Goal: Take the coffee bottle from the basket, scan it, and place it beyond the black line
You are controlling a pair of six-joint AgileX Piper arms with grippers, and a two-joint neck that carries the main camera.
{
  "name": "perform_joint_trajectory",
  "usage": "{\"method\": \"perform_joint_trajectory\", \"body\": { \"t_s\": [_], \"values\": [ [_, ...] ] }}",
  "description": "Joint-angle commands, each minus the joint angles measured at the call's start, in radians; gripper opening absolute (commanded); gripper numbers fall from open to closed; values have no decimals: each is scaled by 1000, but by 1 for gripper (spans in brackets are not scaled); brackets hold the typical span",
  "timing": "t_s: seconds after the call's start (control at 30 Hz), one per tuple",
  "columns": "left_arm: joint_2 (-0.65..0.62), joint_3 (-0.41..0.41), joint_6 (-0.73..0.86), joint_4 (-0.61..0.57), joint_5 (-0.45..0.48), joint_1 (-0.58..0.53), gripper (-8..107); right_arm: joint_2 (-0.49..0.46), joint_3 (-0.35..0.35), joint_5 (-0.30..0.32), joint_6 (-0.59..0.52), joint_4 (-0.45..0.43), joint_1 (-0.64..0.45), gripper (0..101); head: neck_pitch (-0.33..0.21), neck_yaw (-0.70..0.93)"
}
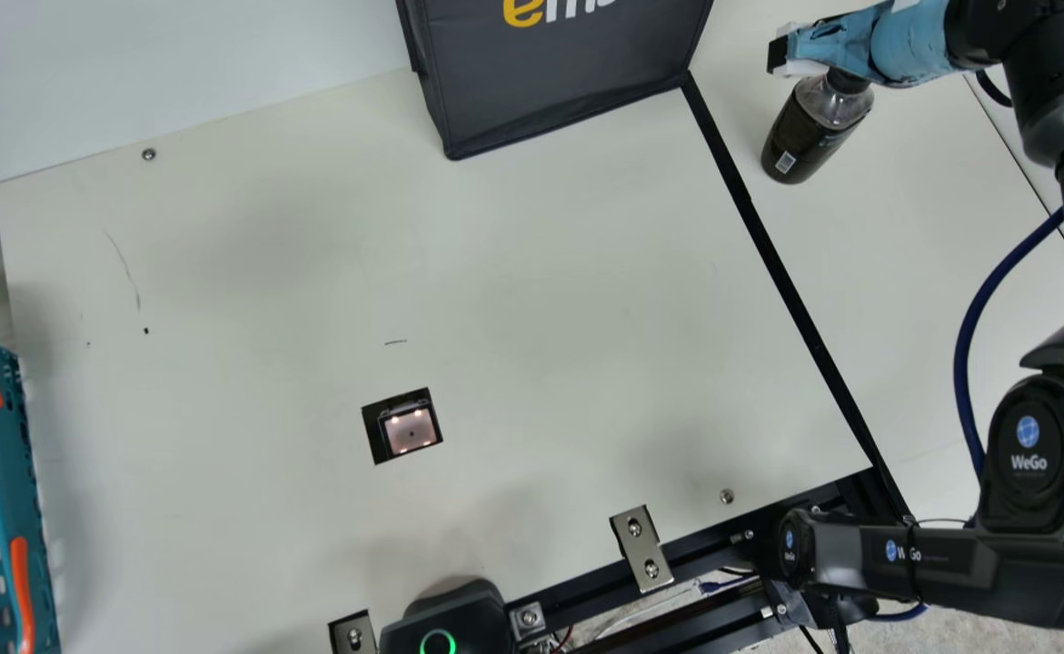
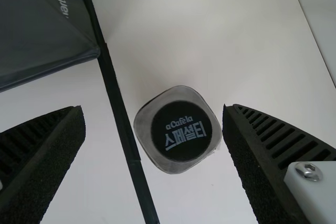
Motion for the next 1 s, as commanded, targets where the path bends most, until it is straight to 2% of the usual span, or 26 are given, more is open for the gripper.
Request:
{"method": "perform_joint_trajectory", "body": {
  "t_s": [0.0,0.37,0.97],
  "values": [
    [0,0,0,0,0,0,90,-5,-4,3,4,0,6,91,-27,-2],
    [0,0,0,0,0,0,90,-55,-11,16,31,-6,78,91,-27,-2],
    [0,0,0,0,0,0,90,-154,-18,34,127,-40,262,91,-27,-2]
  ]
}}
